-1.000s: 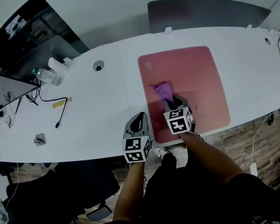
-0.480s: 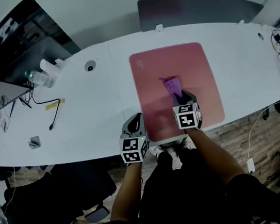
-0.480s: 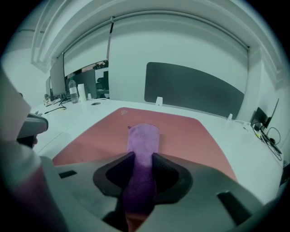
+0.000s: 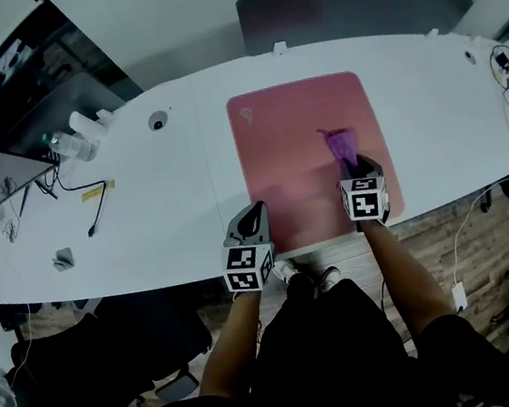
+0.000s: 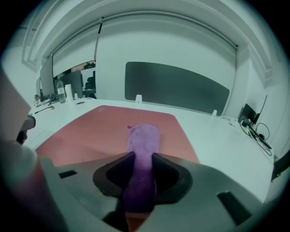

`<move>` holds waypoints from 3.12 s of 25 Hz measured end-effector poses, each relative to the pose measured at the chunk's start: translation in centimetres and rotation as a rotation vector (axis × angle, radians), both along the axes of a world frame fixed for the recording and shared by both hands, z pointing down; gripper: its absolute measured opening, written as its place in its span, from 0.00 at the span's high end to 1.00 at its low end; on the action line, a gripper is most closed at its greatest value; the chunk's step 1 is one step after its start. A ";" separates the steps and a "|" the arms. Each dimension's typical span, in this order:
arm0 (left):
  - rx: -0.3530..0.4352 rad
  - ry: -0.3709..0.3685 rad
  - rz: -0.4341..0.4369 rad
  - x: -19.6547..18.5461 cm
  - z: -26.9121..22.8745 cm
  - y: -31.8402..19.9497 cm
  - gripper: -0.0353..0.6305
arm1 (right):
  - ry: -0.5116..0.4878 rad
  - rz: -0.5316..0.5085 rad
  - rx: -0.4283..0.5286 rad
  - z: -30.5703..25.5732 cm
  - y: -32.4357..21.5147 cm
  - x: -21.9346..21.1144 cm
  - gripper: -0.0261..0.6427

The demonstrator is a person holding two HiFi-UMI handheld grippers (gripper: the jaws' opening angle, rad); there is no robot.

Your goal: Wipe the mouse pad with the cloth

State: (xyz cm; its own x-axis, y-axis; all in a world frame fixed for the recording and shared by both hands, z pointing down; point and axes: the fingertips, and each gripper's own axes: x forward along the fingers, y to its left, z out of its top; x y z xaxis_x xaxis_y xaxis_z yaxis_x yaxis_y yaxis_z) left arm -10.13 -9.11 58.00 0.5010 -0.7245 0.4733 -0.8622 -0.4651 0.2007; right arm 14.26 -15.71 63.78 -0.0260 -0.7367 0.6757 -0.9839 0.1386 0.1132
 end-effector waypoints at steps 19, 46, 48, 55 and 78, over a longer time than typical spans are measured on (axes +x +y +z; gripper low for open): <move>-0.015 -0.012 -0.026 1.5 -0.5 3.6 0.91 | 0.053 0.126 -0.002 0.0 1.3 10.1 0.77; 0.011 -0.003 -0.115 -1.2 -1.8 5.2 0.91 | -0.142 -0.118 0.071 -3.5 4.8 -4.7 0.77; 0.009 -0.004 -0.128 -1.8 -1.7 5.6 0.91 | -0.161 -0.155 0.047 -3.3 5.8 -7.2 0.77; 0.012 -0.010 -0.173 -3.5 -1.8 6.2 0.91 | -0.221 -0.285 0.029 -2.8 8.1 -15.7 0.77; -0.005 -0.019 -0.212 -5.7 -1.0 8.6 0.92 | -0.110 -0.461 -0.099 0.0 11.2 -21.7 0.77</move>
